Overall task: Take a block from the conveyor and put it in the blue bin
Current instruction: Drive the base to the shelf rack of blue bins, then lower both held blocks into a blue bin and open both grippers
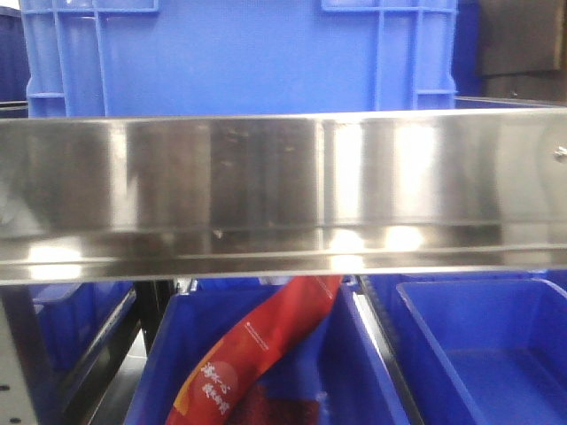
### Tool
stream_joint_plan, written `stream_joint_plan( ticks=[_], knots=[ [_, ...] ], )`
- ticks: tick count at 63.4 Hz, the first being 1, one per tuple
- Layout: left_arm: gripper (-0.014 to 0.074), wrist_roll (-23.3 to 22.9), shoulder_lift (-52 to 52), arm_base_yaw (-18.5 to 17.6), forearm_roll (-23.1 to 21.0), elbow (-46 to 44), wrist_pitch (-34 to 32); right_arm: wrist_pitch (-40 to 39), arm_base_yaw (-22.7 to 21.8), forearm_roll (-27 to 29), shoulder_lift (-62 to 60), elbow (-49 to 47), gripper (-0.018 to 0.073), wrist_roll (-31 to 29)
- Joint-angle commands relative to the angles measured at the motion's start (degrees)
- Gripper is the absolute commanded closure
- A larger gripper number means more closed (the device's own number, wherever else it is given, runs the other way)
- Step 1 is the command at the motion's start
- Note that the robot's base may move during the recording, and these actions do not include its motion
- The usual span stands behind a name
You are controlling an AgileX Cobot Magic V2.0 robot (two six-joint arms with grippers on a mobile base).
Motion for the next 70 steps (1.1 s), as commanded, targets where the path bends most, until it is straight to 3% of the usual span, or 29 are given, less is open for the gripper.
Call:
stream_joint_plan(
  ticks=[1,47,59,70],
  knots=[
    [0.0708,-0.3,-0.3,0.0,-0.1,0.0,-1.2,-1.4,0.0,-0.1,-0.2,0.1,0.0721,-0.4],
    [0.0708,-0.3,-0.3,0.0,-0.1,0.0,-1.2,-1.4,0.0,-0.1,-0.2,0.1,0.0721,-0.4],
    [0.0708,-0.3,-0.3,-4.1,0.0,0.0,-1.2,-1.4,0.0,-0.1,-0.2,0.1,0.0721,-0.4],
    [0.0708,-0.3,-0.3,-4.7,0.0,0.0,-1.2,-1.4,0.0,-0.1,-0.2,0.1,0.0721,-0.4]
  ],
)
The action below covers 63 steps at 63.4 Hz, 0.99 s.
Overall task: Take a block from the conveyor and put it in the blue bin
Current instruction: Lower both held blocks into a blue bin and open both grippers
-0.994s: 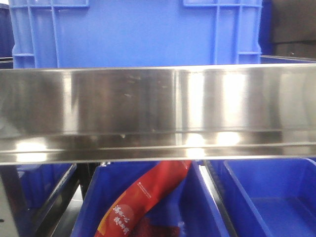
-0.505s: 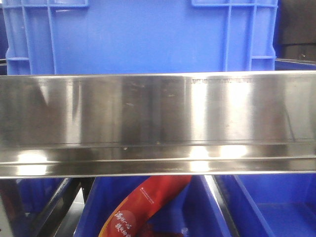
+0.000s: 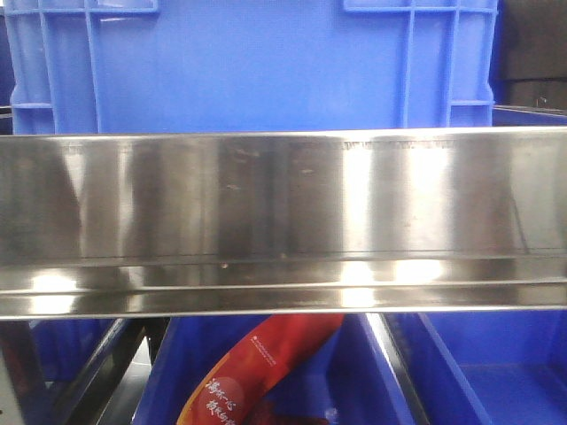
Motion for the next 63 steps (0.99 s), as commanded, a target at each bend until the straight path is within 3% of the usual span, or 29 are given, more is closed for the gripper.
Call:
stream_joint_plan(
  ticks=[1,29,37,51,63],
  knots=[
    [0.0708,-0.3,-0.3,-0.4,0.0,0.0,-1.2,-1.4,0.0,-0.1,-0.2,0.1,0.0721,-0.4],
    [0.0708,-0.3,-0.3,-0.4,-0.1,0.0,-2.5,-0.9,0.0,-0.1,-0.2,0.1,0.0721,-0.4],
    [0.0708,-0.3,-0.2,-0.4,-4.3,-0.6,-3.8,-0.4,0.0,0.4,-0.2,-1.0,0.0721,-0.4],
    [0.0708,1.2,6.9,-0.4,-4.9,-7.6,8.8,-0.5,0.1,0.4,2.4,-7.4,0.0721,-6.5],
    [0.0708,1.5,17.5,-0.6,-9.3,-15.0,11.0,-0.5,2.5,0.7,10.2,-13.5,0.0721,-6.8]
  ],
)
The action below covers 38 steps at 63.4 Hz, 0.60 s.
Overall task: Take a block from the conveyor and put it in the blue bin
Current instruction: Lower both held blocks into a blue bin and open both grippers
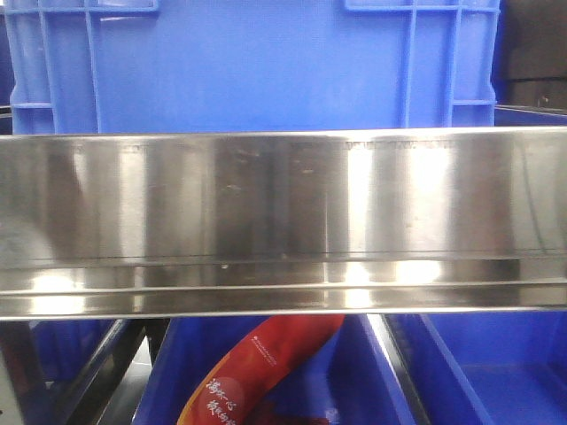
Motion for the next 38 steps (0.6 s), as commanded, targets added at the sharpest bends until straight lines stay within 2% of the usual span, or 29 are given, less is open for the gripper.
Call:
stream_joint_plan(
  ticks=[1,9,18,38],
  knots=[
    [0.0708,0.6,5.3,-0.7,-3.5,-4.0,1.2,-1.1,1.6,0.7,4.6,-2.7,0.0721,-1.0],
    [0.0708,0.9,11.7,-3.3,-4.1,-9.1,2.8,-4.0,5.5,0.7,10.3,-5.3,0.0721,-1.0],
    [0.0708,2.6,18.3,-8.1,-4.1,-14.5,3.6,-6.7,11.2,0.7,16.1,-8.6,0.0721,-1.0],
    [0.0708,2.6,32.8,-22.9,-4.1,-25.9,3.7,-9.0,22.2,1.7,30.6,-16.9,0.0721,-1.0]
  ],
)
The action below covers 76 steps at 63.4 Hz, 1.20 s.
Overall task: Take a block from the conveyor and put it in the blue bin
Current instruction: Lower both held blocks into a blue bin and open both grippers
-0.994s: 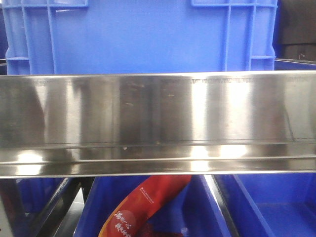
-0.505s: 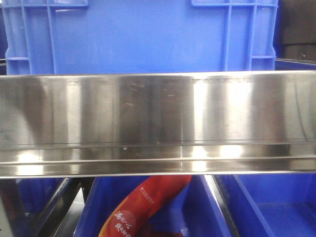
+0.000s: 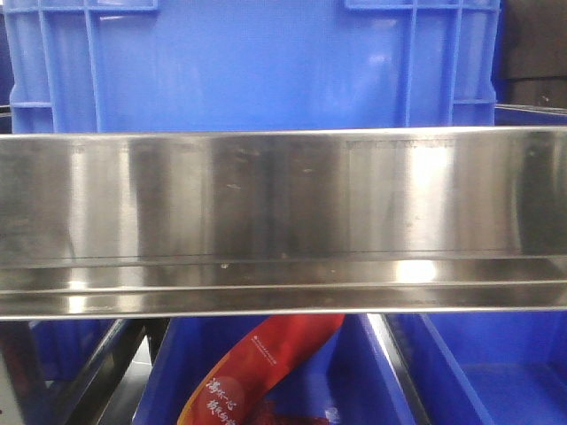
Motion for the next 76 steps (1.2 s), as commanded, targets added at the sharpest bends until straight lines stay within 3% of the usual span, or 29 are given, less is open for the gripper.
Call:
stream_joint_plan(
  ticks=[1,6,15,23,29,32,42,51,60,69,76],
  knots=[
    [0.0708,0.4,3.7,-4.3,-0.5,-3.1,-0.8,-2.4,2.3,0.9,3.3,-2.4,0.0721,-0.5],
    [0.0708,-0.5,7.7,-6.8,-0.5,-5.5,-1.4,-3.3,3.8,0.9,6.2,-4.2,0.0721,-0.5],
    [0.0708,-8.0,14.3,-9.3,-0.1,-9.2,-3.4,-4.1,4.6,3.3,10.4,-7.2,0.0721,-0.5],
    [0.0708,-20.8,20.7,-9.8,0.3,-12.9,-3.4,-4.3,4.6,8.8,13.8,-9.5,0.0721,-0.5],
    [0.0708,-25.9,24.4,-9.8,0.3,-14.7,-3.3,-4.0,4.6,10.0,16.2,-10.9,0.0721,-0.5],
    [0.0708,-26.3,25.9,-9.8,0.5,-15.1,-3.4,-3.8,4.7,10.0,17.4,-11.6,0.0721,-0.5],
    [0.0708,-26.3,29.3,-10.3,8.4,-15.1,-3.3,-3.7,4.7,10.0,19.1,-12.6,0.0721,-0.5],
    [0.0708,-25.8,30.8,-12.5,9.4,-15.1,-3.5,-3.7,4.7,10.0,19.7,-12.6,0.0721,-0.5],
    [0.0708,-25.7,31.4,-14.1,16.3,-15.1,-3.5,-3.1,4.3,9.4,20.9,-12.6,0.0706,-0.5],
    [0.0683,-25.7,31.4,-14.1,16.3,-15.1,-3.7,-0.6,4.1,9.4,21.0,-12.6,0.0502,-0.5],
    [0.0530,-25.7,31.4,-14.1,16.2,-15.1,-3.7,-0.1,4.1,9.4,21.0,-12.6,0.0289,-0.5]
  ],
)
